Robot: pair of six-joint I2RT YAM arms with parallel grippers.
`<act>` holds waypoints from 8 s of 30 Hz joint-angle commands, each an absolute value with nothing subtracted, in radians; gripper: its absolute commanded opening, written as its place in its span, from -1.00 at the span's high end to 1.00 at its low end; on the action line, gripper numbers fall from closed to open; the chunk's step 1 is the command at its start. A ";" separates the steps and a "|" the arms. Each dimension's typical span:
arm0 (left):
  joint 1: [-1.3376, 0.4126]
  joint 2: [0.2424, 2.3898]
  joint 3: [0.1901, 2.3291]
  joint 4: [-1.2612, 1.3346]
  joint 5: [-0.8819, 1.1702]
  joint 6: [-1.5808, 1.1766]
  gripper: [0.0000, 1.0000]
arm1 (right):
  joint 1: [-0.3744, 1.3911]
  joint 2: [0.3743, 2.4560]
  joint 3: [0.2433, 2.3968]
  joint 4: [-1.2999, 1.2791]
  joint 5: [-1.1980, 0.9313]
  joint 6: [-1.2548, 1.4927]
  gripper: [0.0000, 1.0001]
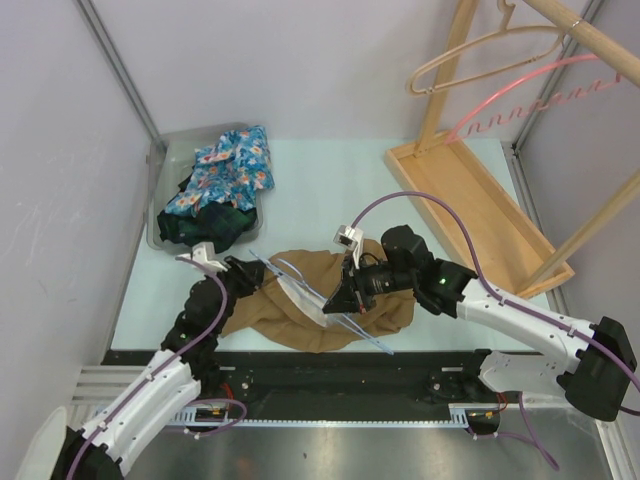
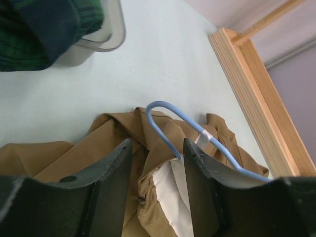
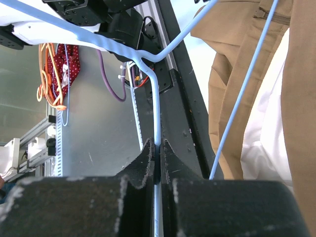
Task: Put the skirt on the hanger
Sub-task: Place skirt on hanger
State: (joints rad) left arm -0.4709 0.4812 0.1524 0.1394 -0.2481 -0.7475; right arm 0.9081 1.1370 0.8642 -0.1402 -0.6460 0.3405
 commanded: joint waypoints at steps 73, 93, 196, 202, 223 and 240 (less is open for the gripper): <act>-0.466 0.791 0.726 -0.049 0.854 -0.236 -0.19 | 0.741 1.488 0.999 0.382 -1.370 0.678 1.00; -0.466 0.762 0.726 -0.072 0.592 -0.206 1.00 | 0.582 1.388 0.997 0.007 -0.972 0.466 0.06; -0.529 0.979 0.732 0.230 0.216 -0.245 1.00 | 0.584 1.620 1.256 -0.707 0.152 0.354 0.29; -0.537 0.971 0.749 0.204 0.218 -0.216 1.00 | 0.620 1.497 1.256 -0.609 0.167 0.348 0.02; -0.557 0.973 0.772 0.140 0.066 -0.239 1.00 | 0.729 1.545 1.301 -0.557 0.132 0.434 0.20; -0.560 0.965 0.767 0.163 0.094 -0.236 0.99 | 0.706 1.667 1.331 -0.549 0.198 0.609 0.27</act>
